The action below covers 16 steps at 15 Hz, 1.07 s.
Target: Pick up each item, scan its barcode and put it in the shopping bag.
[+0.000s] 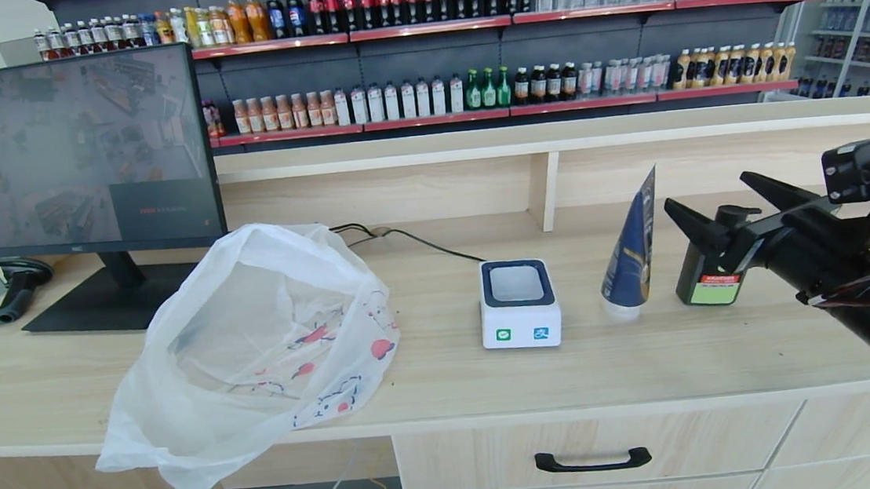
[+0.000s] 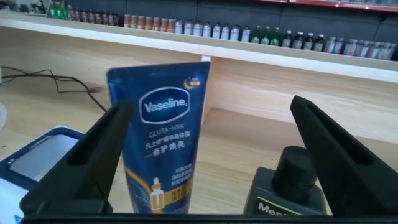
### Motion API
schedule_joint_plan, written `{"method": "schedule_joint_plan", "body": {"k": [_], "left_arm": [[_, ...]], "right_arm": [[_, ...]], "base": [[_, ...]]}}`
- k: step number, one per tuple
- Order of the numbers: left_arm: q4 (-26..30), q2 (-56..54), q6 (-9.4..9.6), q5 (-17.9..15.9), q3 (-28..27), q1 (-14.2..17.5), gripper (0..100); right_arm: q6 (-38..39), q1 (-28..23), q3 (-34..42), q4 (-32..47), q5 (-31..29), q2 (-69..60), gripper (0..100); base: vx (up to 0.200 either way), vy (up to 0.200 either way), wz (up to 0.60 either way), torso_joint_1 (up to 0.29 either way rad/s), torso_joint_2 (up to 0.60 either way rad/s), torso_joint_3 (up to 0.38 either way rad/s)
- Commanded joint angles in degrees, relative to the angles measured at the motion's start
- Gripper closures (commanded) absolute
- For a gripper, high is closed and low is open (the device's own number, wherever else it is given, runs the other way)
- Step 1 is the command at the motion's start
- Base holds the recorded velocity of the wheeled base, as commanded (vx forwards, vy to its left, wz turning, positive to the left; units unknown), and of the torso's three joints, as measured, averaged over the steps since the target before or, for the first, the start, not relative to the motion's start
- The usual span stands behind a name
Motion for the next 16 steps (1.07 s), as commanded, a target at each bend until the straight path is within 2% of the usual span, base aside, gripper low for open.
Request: {"method": "schedule_joint_plan", "body": {"k": [1, 2, 3, 4, 6, 8, 10, 16], "left_arm": [[-0.01, -0.02, -0.01, 0.01, 0.00, 0.00, 0], [-0.01, -0.02, -0.01, 0.01, 0.00, 0.00, 0], [-0.01, -0.02, -0.01, 0.01, 0.00, 0.00, 0], [-0.01, -0.02, -0.01, 0.01, 0.00, 0.00, 0], [-0.01, -0.02, -0.01, 0.01, 0.00, 0.00, 0], [-0.01, -0.02, -0.01, 0.01, 0.00, 0.00, 0], [-0.01, -0.02, -0.01, 0.01, 0.00, 0.00, 0], [-0.01, -0.02, -0.01, 0.01, 0.00, 0.00, 0]], "right_arm": [[0.03, 5.23, 0.32, -0.09, -2.97, -3.56, 0], [0.47, 6.81, -0.38, -0.09, -5.35, -3.12, 0], [1.97, 10.42, -1.35, -0.09, -10.97, -1.63, 0], [2.41, 12.79, -1.70, -0.09, -14.05, -0.66, 0], [2.49, 15.43, -3.81, -0.09, -17.21, 1.80, 0], [2.41, 16.13, -4.95, -0.09, -18.71, 4.70, 0], [2.67, 16.22, -6.71, -0.09, -22.84, 7.78, 0], [6.27, 15.87, -10.14, -0.09, -25.12, 12.79, 0]], "base": [[0.000, 0.000, 0.00, 0.000, 0.00, 0.000], [0.000, 0.000, 0.00, 0.000, 0.00, 0.000], [0.000, 0.000, 0.00, 0.000, 0.00, 0.000], [0.000, 0.000, 0.00, 0.000, 0.00, 0.000], [0.000, 0.000, 0.00, 0.000, 0.00, 0.000], [0.000, 0.000, 0.00, 0.000, 0.00, 0.000], [0.000, 0.000, 0.00, 0.000, 0.00, 0.000], [0.000, 0.000, 0.00, 0.000, 0.00, 0.000]]}}
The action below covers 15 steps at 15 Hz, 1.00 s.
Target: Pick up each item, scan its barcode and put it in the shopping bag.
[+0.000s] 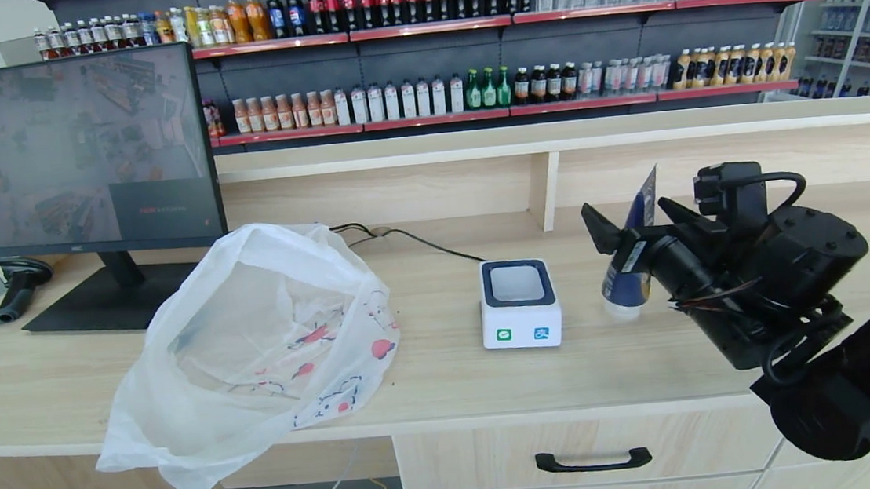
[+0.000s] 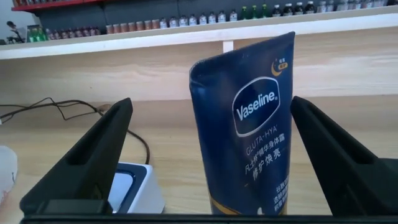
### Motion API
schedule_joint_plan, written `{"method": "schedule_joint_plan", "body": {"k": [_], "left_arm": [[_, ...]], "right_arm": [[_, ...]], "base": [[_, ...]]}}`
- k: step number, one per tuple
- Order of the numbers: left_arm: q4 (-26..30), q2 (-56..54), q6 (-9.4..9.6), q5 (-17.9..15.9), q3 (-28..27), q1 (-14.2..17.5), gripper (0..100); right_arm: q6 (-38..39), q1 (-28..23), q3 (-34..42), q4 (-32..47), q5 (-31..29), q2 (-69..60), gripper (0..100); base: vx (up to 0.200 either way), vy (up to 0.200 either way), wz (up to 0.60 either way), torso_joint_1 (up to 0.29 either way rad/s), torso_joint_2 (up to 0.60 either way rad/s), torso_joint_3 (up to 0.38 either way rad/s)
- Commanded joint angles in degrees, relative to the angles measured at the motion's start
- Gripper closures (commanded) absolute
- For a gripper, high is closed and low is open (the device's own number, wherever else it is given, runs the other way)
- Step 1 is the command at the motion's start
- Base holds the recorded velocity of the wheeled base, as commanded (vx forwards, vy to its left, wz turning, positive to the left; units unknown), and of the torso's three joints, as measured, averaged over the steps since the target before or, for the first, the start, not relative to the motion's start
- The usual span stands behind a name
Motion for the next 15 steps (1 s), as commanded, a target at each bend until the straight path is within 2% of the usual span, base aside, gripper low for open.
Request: {"method": "schedule_joint_plan", "body": {"k": [1, 15], "left_arm": [[-0.01, -0.02, -0.01, 0.01, 0.00, 0.00, 0], [-0.01, -0.02, -0.01, 0.01, 0.00, 0.00, 0]], "right_arm": [[0.22, -0.11, -0.42, -0.08, -0.03, 1.80, 0], [1.01, 0.24, -1.65, -0.08, 0.05, 4.43, 0]], "base": [[0.000, 0.000, 0.00, 0.000, 0.00, 0.000], [0.000, 0.000, 0.00, 0.000, 0.00, 0.000]]}}
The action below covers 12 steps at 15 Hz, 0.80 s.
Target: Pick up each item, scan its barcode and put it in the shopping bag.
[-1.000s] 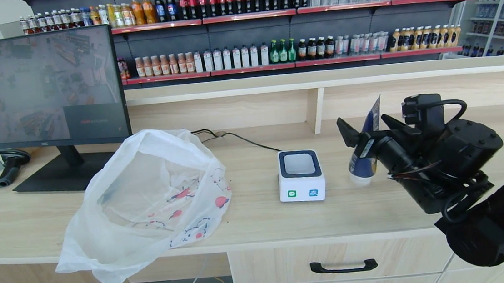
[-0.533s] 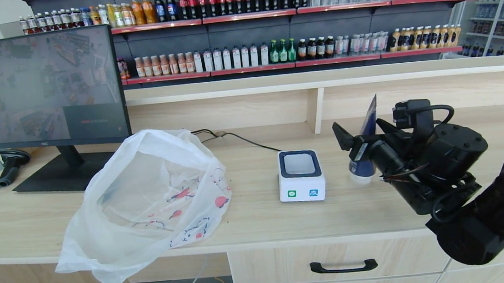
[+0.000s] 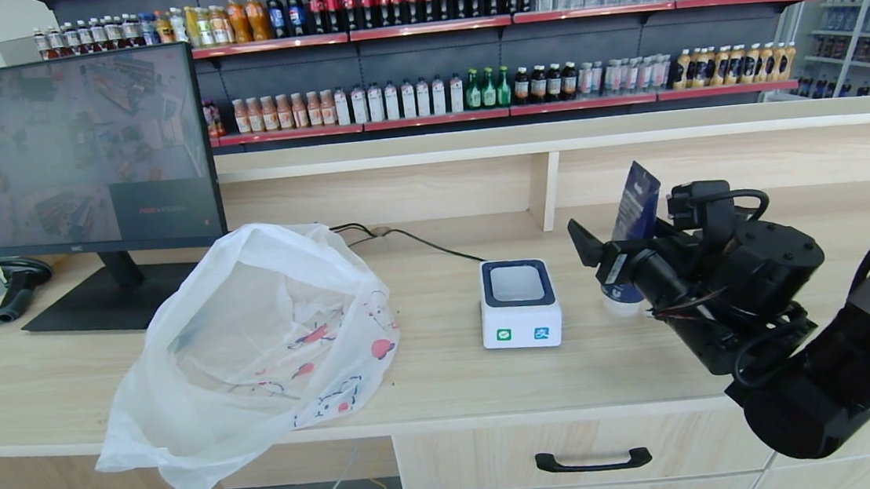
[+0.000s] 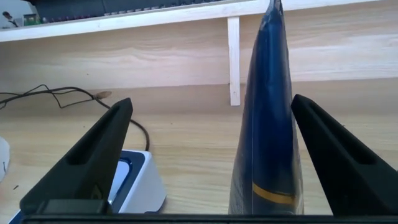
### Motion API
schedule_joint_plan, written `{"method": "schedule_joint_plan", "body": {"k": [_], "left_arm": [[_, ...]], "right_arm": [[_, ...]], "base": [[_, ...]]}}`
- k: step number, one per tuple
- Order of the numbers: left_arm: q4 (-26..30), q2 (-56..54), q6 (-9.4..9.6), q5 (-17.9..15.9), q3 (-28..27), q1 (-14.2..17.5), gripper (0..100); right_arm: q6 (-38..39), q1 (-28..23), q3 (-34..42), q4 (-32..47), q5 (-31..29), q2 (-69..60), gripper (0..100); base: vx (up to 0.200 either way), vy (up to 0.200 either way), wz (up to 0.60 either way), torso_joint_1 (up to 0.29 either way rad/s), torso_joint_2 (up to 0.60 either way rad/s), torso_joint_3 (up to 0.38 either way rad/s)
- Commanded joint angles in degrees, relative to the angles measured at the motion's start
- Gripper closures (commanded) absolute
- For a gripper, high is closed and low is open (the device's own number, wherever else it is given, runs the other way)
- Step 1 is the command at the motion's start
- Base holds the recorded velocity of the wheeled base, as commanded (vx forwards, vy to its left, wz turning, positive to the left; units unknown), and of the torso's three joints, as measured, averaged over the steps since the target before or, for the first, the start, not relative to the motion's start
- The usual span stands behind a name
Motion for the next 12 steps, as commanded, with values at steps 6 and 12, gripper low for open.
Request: {"method": "schedule_joint_plan", "body": {"k": [6, 12], "left_arm": [[-0.01, -0.02, -0.04, 0.01, 0.00, 0.00, 0], [-0.01, -0.02, -0.04, 0.01, 0.00, 0.00, 0]], "right_arm": [[0.27, -1.45, 0.11, -0.08, 0.03, 1.00, 0], [1.24, -3.03, -0.07, -0.08, 0.03, 3.20, 0]], "base": [[0.000, 0.000, 0.00, 0.000, 0.00, 0.000], [0.000, 0.000, 0.00, 0.000, 0.00, 0.000]]}}
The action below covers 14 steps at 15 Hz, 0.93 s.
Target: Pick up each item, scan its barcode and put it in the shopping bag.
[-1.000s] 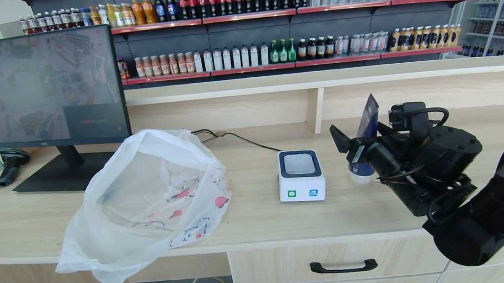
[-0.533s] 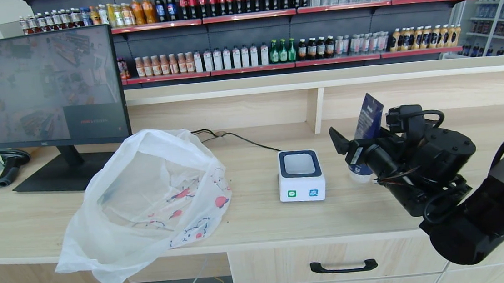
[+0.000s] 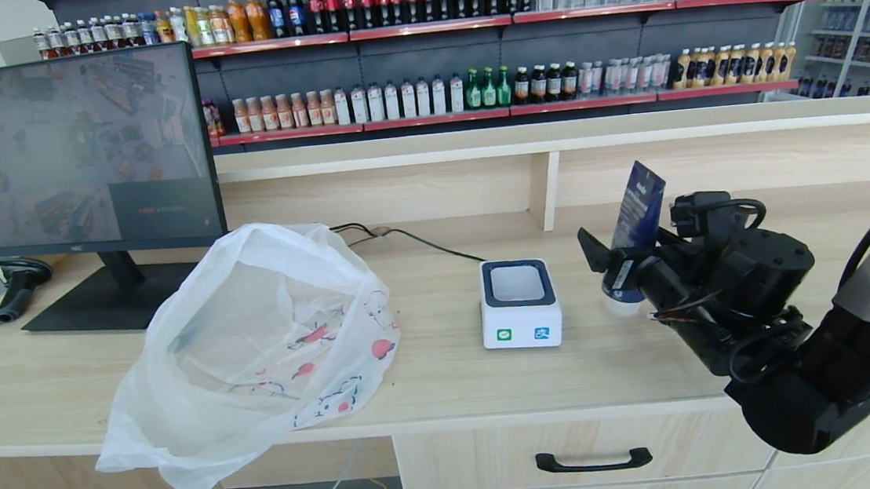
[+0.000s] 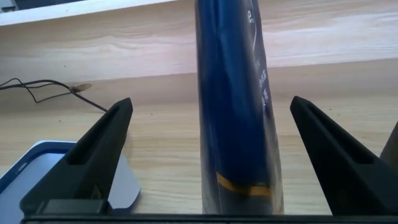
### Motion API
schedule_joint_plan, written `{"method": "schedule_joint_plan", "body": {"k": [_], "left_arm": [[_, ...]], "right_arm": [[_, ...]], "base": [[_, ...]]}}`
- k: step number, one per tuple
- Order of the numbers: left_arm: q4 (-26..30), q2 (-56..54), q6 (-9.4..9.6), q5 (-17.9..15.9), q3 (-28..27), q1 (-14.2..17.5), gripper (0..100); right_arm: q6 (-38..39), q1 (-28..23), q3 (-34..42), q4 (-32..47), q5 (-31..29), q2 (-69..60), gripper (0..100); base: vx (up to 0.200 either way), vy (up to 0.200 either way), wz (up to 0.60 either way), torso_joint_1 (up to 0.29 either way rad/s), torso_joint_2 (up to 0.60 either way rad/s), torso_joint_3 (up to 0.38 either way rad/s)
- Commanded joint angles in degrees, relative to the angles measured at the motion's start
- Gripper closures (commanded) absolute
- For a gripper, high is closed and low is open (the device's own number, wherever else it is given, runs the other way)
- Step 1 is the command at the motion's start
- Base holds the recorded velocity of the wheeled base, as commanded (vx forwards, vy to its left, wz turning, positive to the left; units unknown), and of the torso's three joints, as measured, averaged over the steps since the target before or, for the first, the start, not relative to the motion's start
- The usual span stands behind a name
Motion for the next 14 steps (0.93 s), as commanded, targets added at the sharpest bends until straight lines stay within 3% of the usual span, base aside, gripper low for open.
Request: {"method": "schedule_joint_plan", "body": {"k": [1, 11, 12, 14], "left_arm": [[-0.01, -0.02, -0.01, 0.01, 0.00, 0.00, 0], [-0.01, -0.02, -0.01, 0.01, 0.00, 0.00, 0], [-0.01, -0.02, -0.01, 0.01, 0.00, 0.00, 0], [-0.01, -0.02, -0.01, 0.01, 0.00, 0.00, 0]], "right_arm": [[-0.14, -0.03, -0.16, -0.06, -0.01, 1.08, 0], [-0.14, -0.12, -2.79, -0.06, 0.26, 4.95, 0], [-0.05, -0.21, -2.53, -0.06, 0.26, 4.86, 100], [0.83, -0.21, -2.53, -0.06, 0.26, 4.77, 100]], "base": [[0.000, 0.000, 0.00, 0.000, 0.00, 0.000], [0.000, 0.000, 0.00, 0.000, 0.00, 0.000], [0.000, 0.000, 0.00, 0.000, 0.00, 0.000], [0.000, 0.000, 0.00, 0.000, 0.00, 0.000]]}}
